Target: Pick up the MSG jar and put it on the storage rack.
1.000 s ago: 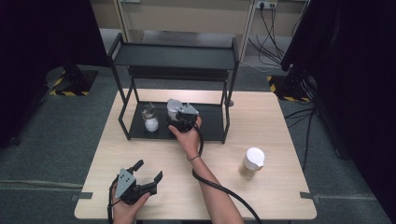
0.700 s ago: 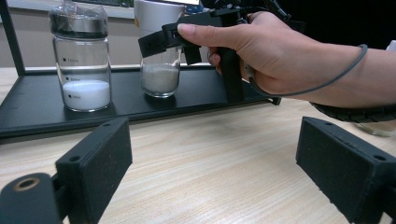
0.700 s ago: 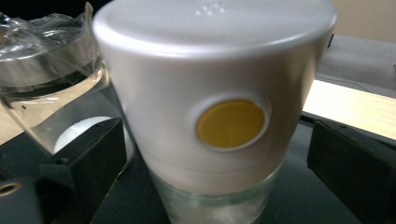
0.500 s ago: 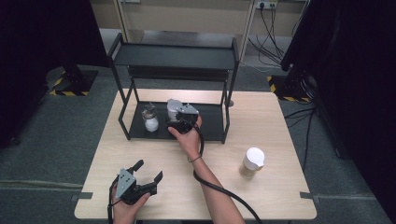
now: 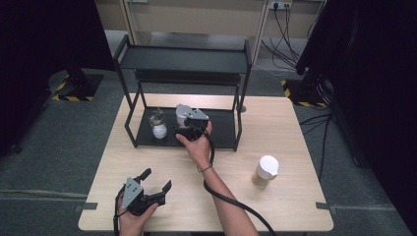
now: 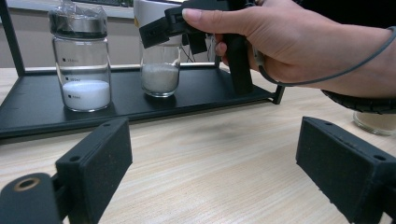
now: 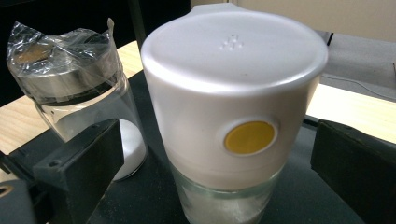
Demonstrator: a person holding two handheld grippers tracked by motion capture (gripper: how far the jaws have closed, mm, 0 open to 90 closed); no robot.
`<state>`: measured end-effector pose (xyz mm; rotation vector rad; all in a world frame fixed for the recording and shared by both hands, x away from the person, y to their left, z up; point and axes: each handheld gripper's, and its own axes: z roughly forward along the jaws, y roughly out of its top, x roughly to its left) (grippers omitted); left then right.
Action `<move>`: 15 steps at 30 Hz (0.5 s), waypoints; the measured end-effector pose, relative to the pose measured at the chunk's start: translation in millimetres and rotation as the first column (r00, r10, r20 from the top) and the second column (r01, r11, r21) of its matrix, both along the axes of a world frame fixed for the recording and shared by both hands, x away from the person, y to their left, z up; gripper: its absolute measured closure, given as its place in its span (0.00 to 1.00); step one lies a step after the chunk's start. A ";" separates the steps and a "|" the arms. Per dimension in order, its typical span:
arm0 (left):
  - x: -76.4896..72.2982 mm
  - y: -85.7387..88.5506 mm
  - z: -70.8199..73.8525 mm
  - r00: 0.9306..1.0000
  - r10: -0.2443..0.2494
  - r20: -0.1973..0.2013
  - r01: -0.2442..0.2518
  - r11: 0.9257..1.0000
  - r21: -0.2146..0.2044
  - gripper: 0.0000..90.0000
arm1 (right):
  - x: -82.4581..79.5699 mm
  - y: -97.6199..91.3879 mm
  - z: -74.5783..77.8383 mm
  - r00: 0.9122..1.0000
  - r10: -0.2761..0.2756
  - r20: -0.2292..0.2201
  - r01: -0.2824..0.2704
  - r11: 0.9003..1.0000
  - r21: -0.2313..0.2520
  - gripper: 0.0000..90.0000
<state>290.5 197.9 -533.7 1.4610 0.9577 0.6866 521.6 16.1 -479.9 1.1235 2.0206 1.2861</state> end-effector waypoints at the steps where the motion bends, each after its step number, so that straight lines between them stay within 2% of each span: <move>1: 0.0 0.0 0.0 1.000 0.000 0.000 0.000 1.000 0.000 0.11 | -0.6 -0.5 0.4 1.000 -0.001 -0.002 0.001 1.000 -0.001 0.03; 15: -0.2 -0.5 0.0 1.000 0.000 0.001 0.000 1.000 0.001 0.11 | -9.4 -10.4 0.0 1.000 0.013 -0.023 -0.013 1.000 0.006 0.03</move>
